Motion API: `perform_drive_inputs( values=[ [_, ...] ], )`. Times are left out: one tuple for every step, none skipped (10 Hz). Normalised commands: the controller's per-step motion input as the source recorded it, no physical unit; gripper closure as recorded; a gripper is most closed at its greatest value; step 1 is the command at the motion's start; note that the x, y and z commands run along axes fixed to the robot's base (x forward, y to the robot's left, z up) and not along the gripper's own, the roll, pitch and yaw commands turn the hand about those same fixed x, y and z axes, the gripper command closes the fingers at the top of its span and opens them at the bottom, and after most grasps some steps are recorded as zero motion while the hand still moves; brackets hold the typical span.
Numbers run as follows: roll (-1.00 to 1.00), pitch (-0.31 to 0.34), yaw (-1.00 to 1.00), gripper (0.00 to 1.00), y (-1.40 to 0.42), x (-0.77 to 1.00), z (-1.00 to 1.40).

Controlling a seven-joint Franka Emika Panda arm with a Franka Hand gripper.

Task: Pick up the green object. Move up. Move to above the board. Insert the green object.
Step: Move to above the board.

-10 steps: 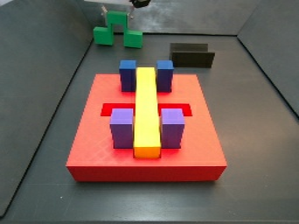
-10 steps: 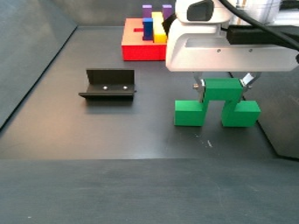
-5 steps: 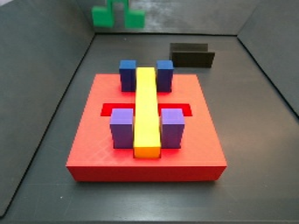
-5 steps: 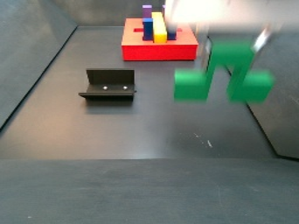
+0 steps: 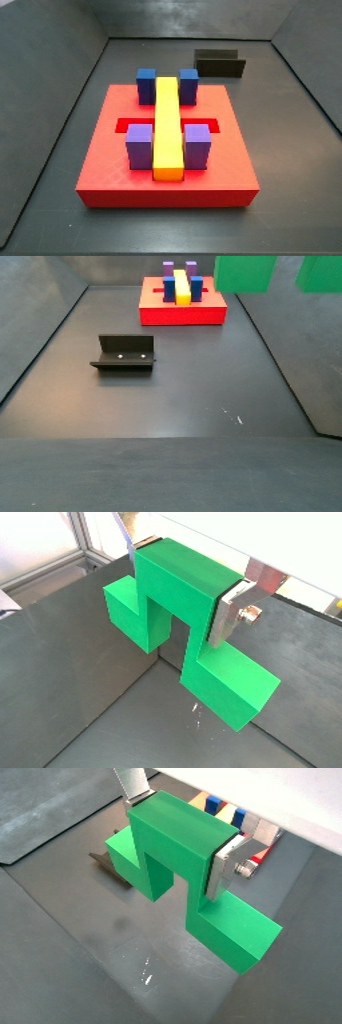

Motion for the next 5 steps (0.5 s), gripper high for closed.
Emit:
perform_drive_inputs(
  values=[
    [-0.08,0.131,0.21,1.0,-1.4,0.36,0.16],
    [-0.08,0.133,0.21,1.0,-1.4,0.36,0.15],
    [-0.01,0.125,0.14,1.0,-1.4,0.36,0.15],
    [-0.06,0.102,0.07,1.0,-1.4,0.37,0.16],
    [-0.01,0.109,0.03,1.0,-1.4,0.38,0.16]
  ],
)
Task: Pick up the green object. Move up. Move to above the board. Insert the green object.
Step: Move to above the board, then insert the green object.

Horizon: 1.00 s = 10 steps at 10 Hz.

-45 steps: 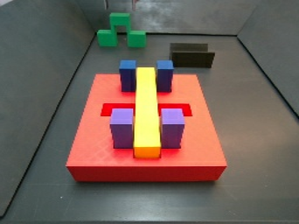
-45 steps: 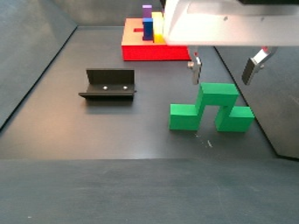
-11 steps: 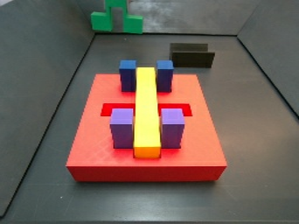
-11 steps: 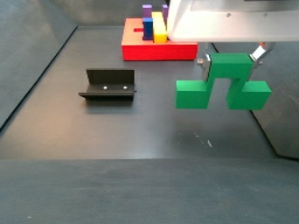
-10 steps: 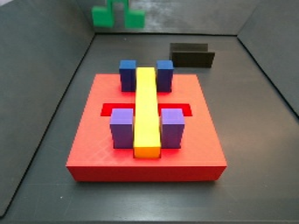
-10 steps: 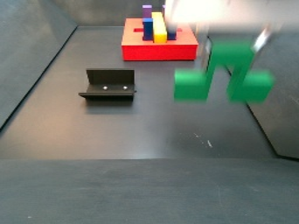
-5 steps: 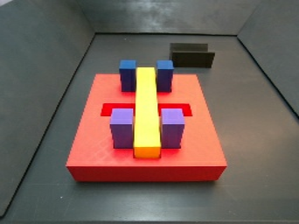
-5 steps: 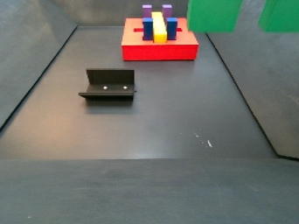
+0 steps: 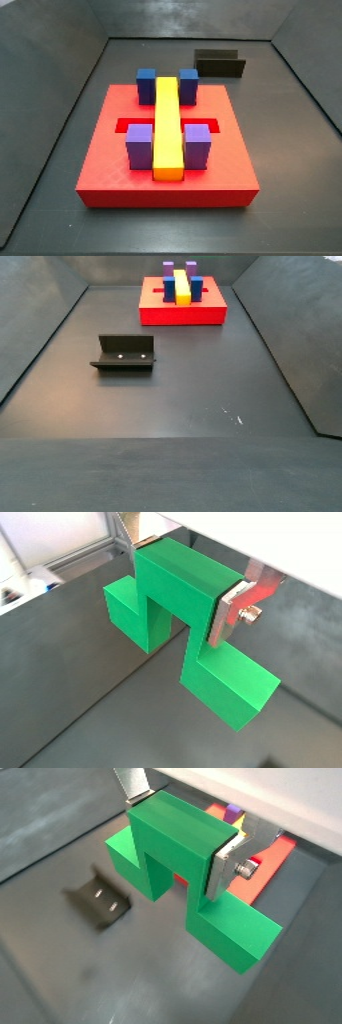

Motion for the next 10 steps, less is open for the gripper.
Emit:
perform_drive_inputs(
  values=[
    [0.01,0.12,0.03,1.0,-1.4,0.39,0.16],
    [-0.01,0.139,0.02,1.0,-1.4,0.4,0.16],
    [0.0,0.146,0.01,1.0,-1.4,0.42,0.17],
    [0.0,0.148,0.01,1.0,-1.4,0.43,0.17],
    [-0.01,0.152,0.01,1.0,-1.4,0.44,0.18],
    [0.0,0.149,0.01,1.0,-1.4,0.48,0.19],
    [0.0,0.149,0.01,1.0,-1.4,0.5,0.2],
    [0.03,0.157,0.0,1.0,-0.55,0.25,0.09],
    [0.03,0.145,0.01,1.0,-0.31,0.17,0.06],
    [0.0,0.0,0.0,1.0,-0.02,0.0,-0.03]
  ],
)
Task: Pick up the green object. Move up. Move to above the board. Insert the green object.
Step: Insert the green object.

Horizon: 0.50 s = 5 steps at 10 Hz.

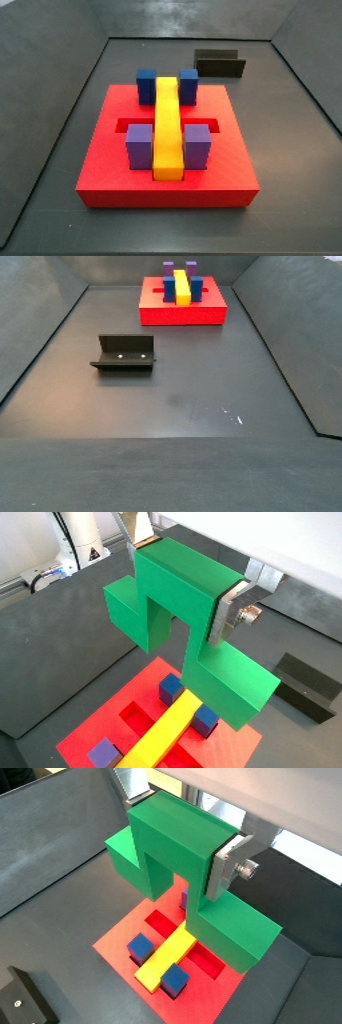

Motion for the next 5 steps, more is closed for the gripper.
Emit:
perform_drive_inputs(
  values=[
    [0.0,0.007,0.0,1.0,0.0,0.01,0.0],
    [0.02,0.0,0.0,1.0,0.0,0.0,0.0],
    [0.09,0.0,0.0,1.0,-0.15,0.1,-0.2],
    [0.29,-0.13,0.0,1.0,-0.39,0.15,-0.65],
    [0.28,-0.153,0.0,1.0,-0.37,0.13,-0.63]
  ],
)
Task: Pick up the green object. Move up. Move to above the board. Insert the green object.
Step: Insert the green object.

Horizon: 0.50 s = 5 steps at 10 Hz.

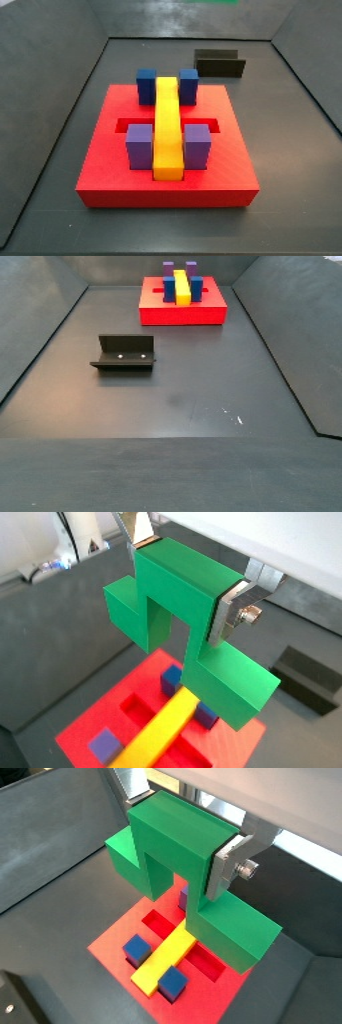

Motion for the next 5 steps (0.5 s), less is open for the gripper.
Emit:
perform_drive_inputs(
  values=[
    [0.3,-0.161,0.04,1.0,-0.35,0.12,-0.6],
    [0.29,-0.187,0.21,1.0,-0.27,0.08,-0.56],
    [0.28,-0.18,0.19,1.0,-0.29,0.08,-0.58],
    [0.19,-0.116,0.09,1.0,-0.11,0.17,-0.79],
    [0.05,-0.127,0.0,1.0,-0.03,0.23,-0.84]
  ],
)
